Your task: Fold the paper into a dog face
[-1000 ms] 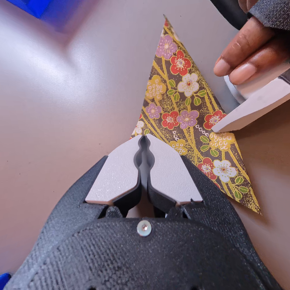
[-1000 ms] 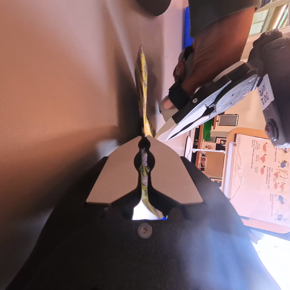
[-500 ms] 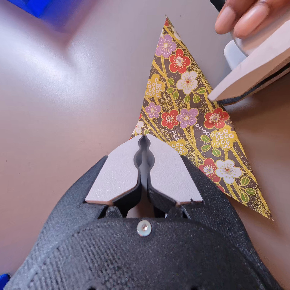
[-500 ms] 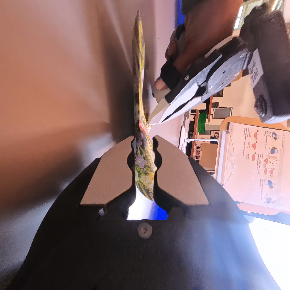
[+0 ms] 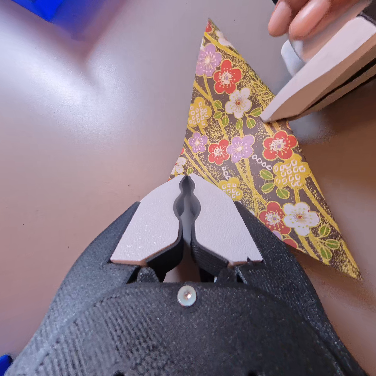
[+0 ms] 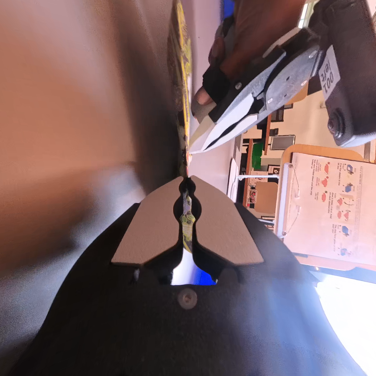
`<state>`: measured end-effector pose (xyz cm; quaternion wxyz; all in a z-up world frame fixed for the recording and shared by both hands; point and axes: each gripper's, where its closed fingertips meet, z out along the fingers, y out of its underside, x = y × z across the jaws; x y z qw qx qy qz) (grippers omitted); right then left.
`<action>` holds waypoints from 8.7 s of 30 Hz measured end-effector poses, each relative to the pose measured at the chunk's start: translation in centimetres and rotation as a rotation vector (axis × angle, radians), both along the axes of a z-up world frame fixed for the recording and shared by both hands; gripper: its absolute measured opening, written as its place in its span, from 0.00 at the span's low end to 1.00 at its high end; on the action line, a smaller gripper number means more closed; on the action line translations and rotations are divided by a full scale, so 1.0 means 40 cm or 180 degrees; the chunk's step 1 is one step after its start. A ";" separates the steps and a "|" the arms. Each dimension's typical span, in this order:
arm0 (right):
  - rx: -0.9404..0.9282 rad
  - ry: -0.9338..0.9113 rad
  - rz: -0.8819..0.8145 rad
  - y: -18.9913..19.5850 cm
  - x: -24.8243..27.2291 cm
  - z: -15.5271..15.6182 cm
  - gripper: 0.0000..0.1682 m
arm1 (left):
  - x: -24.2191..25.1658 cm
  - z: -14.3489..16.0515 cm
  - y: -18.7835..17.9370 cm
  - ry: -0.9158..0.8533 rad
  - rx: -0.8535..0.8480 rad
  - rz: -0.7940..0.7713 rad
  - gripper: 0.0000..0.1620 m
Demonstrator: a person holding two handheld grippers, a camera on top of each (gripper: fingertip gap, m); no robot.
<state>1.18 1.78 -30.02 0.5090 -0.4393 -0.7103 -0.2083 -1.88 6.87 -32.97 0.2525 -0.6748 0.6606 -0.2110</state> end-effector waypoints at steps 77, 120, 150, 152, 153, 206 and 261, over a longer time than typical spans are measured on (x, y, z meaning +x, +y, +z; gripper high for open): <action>0.0186 -0.0554 0.0297 0.111 0.127 -0.054 0.00 | 0.001 0.001 -0.005 -0.0047 0.0131 -0.0186 0.00; -0.0077 -0.0076 -0.0232 0.155 0.247 -0.026 0.00 | 0.002 0.000 -0.004 -0.0069 0.0073 -0.0184 0.00; -0.2237 0.0748 -0.0777 0.104 0.204 -0.065 0.00 | 0.008 0.001 0.008 -0.0224 0.0165 -0.0247 0.00; -0.2181 0.0787 -0.0803 0.104 0.204 -0.065 0.00 | 0.008 0.002 0.017 -0.0229 0.0217 -0.0216 0.00; -0.2135 0.0764 -0.0815 0.104 0.205 -0.065 0.00 | 0.007 0.004 0.023 -0.0231 0.0253 -0.0190 0.00; -0.3586 0.0381 0.0137 -0.126 -0.116 -0.069 0.00 | -0.053 0.012 -0.291 -0.0261 0.0061 -0.0375 0.00; -0.3712 0.0106 0.0148 0.016 0.048 -0.071 0.00 | -0.059 0.003 -0.293 -0.0103 0.0092 -0.0278 0.00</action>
